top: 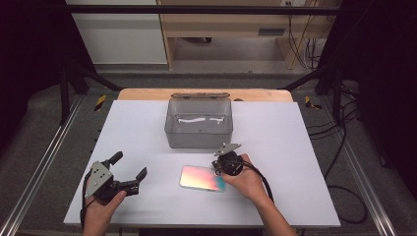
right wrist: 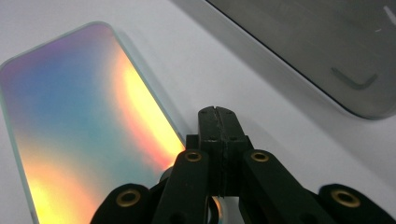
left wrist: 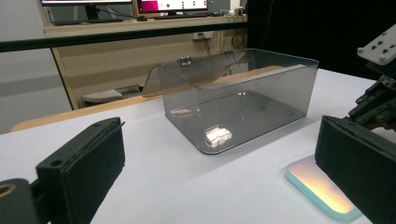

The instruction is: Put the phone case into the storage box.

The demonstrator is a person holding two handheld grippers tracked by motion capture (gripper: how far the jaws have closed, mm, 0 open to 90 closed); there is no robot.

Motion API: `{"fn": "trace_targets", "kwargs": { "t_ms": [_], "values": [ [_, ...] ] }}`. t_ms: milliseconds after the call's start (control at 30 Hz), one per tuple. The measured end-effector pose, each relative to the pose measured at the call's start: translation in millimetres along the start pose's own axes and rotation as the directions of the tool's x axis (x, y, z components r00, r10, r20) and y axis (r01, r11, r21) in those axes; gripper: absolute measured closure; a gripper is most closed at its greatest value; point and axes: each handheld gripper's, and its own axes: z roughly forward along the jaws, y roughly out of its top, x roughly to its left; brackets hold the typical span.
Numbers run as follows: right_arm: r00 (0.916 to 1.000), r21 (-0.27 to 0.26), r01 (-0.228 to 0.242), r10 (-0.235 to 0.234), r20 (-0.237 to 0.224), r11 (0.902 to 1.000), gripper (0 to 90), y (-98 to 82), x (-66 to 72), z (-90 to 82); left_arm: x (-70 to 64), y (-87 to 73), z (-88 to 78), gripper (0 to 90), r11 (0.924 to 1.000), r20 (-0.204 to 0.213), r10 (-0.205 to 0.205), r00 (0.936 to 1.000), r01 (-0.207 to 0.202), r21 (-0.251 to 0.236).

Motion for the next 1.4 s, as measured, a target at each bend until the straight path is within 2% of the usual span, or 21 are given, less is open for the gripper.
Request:
{"fn": "trace_targets", "kwargs": {
  "t_ms": [500,1400],
  "values": [
    [0.9999,-0.011,-0.008,0.008,-0.011,0.9999,90.0,-8.9,7.2,-7.2,-0.7,-0.1,0.4,1.9,1.0000,0.001,0.003,1.0000,-0.003,0.001],
    [0.9990,-0.013,-0.009,0.009,-0.043,0.9999,90.0,-24.8,31.6,-22.3,-2.6,0.2,0.4,1.9,0.9999,0.004,0.012,0.9999,-0.012,0.004]
  ]
}}
